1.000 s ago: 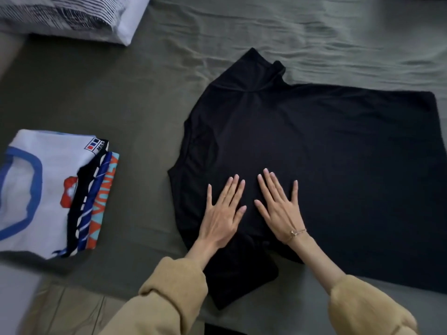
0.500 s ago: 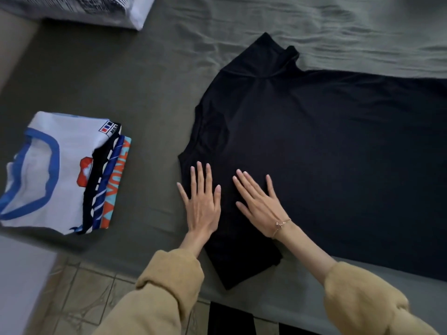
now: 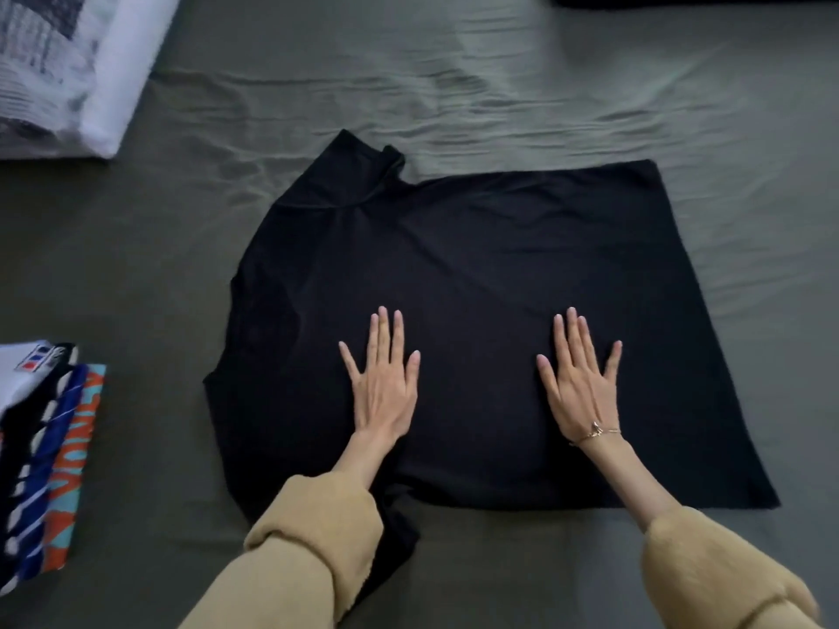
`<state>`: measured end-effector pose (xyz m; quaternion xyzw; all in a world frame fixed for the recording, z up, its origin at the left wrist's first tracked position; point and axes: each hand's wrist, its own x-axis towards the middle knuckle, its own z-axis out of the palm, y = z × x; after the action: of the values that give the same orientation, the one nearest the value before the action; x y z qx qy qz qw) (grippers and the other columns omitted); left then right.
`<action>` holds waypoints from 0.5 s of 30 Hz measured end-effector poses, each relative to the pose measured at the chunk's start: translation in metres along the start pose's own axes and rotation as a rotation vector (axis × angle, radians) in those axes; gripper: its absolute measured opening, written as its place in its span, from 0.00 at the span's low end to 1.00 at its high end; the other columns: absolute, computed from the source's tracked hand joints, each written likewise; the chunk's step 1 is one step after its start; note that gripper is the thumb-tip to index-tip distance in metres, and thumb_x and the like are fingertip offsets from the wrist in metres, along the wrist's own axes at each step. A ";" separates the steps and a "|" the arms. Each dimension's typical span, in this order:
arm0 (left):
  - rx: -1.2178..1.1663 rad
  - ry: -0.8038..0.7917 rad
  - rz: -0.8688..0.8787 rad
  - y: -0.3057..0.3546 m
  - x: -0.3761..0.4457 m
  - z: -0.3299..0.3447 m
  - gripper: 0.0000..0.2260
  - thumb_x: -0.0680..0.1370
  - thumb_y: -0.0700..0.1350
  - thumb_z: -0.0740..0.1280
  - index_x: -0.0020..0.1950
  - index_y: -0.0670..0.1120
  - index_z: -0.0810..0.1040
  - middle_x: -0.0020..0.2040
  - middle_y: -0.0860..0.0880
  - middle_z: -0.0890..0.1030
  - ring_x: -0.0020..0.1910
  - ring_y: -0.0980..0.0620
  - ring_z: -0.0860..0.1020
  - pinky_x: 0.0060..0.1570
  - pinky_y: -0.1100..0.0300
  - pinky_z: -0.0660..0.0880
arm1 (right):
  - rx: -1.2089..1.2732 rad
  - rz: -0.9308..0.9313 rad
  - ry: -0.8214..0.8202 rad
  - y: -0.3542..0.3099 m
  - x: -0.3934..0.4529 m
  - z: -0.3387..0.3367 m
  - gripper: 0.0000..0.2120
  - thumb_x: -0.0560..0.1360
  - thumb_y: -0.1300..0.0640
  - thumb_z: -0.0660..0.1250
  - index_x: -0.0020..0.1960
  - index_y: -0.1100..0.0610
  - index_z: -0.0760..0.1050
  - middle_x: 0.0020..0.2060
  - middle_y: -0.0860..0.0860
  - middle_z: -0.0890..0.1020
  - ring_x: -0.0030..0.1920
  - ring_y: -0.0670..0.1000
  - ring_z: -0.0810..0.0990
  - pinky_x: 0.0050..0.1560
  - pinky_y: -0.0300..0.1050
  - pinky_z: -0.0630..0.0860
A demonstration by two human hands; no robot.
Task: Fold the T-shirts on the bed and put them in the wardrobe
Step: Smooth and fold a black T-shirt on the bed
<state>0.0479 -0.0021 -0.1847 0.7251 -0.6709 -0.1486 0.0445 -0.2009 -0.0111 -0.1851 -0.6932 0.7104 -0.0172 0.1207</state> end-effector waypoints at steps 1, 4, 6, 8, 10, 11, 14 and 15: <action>0.003 0.004 -0.004 0.005 0.004 0.001 0.33 0.73 0.62 0.23 0.76 0.51 0.36 0.76 0.53 0.36 0.75 0.57 0.35 0.69 0.44 0.30 | 0.006 0.043 0.009 0.013 0.000 -0.003 0.32 0.76 0.39 0.34 0.75 0.54 0.41 0.75 0.47 0.43 0.74 0.44 0.41 0.71 0.60 0.35; -0.011 0.011 0.000 0.030 0.021 0.003 0.30 0.76 0.62 0.28 0.75 0.51 0.36 0.76 0.53 0.36 0.75 0.57 0.35 0.69 0.46 0.30 | 0.014 0.141 0.024 0.045 0.009 -0.014 0.32 0.75 0.39 0.33 0.75 0.53 0.38 0.74 0.46 0.40 0.74 0.43 0.37 0.70 0.61 0.33; -0.047 0.025 -0.035 0.043 0.038 0.004 0.29 0.76 0.60 0.31 0.75 0.51 0.36 0.76 0.53 0.36 0.74 0.58 0.35 0.69 0.46 0.29 | 0.014 0.107 0.020 0.050 0.026 -0.022 0.32 0.74 0.39 0.32 0.74 0.54 0.37 0.74 0.46 0.39 0.74 0.43 0.37 0.69 0.61 0.32; -0.084 0.030 -0.085 0.056 0.061 0.003 0.28 0.77 0.60 0.33 0.75 0.51 0.35 0.75 0.54 0.35 0.74 0.59 0.34 0.69 0.46 0.30 | -0.007 -0.003 0.002 0.050 0.055 -0.031 0.33 0.73 0.39 0.31 0.74 0.54 0.37 0.73 0.45 0.38 0.73 0.42 0.37 0.70 0.62 0.33; -0.096 0.029 -0.134 0.061 0.087 0.001 0.25 0.81 0.57 0.39 0.75 0.50 0.35 0.76 0.53 0.36 0.73 0.59 0.34 0.70 0.44 0.30 | -0.015 -0.104 -0.032 0.042 0.090 -0.038 0.34 0.72 0.39 0.29 0.75 0.53 0.35 0.73 0.44 0.36 0.72 0.41 0.35 0.70 0.61 0.34; -0.105 0.028 -0.161 0.061 0.099 -0.002 0.24 0.83 0.55 0.41 0.75 0.50 0.36 0.77 0.52 0.36 0.73 0.58 0.34 0.70 0.43 0.31 | -0.014 -0.147 -0.051 0.036 0.107 -0.041 0.34 0.73 0.39 0.30 0.75 0.53 0.35 0.74 0.44 0.36 0.72 0.41 0.34 0.71 0.61 0.34; -0.118 0.048 -0.210 0.058 0.136 -0.012 0.25 0.83 0.52 0.44 0.77 0.49 0.38 0.77 0.52 0.37 0.75 0.57 0.36 0.70 0.43 0.32 | -0.038 -0.240 -0.121 0.022 0.155 -0.046 0.28 0.82 0.44 0.41 0.76 0.53 0.36 0.76 0.46 0.38 0.74 0.42 0.35 0.71 0.62 0.34; -0.118 0.050 -0.214 0.056 0.148 -0.016 0.25 0.83 0.52 0.44 0.77 0.49 0.38 0.77 0.52 0.37 0.75 0.57 0.36 0.71 0.43 0.33 | -0.043 -0.257 -0.129 0.018 0.171 -0.048 0.28 0.82 0.45 0.43 0.76 0.53 0.37 0.76 0.46 0.38 0.74 0.43 0.36 0.71 0.62 0.34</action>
<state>0.0068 -0.1552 -0.1780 0.7923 -0.5783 -0.1736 0.0880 -0.2299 -0.1861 -0.1678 -0.7804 0.6068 0.0274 0.1483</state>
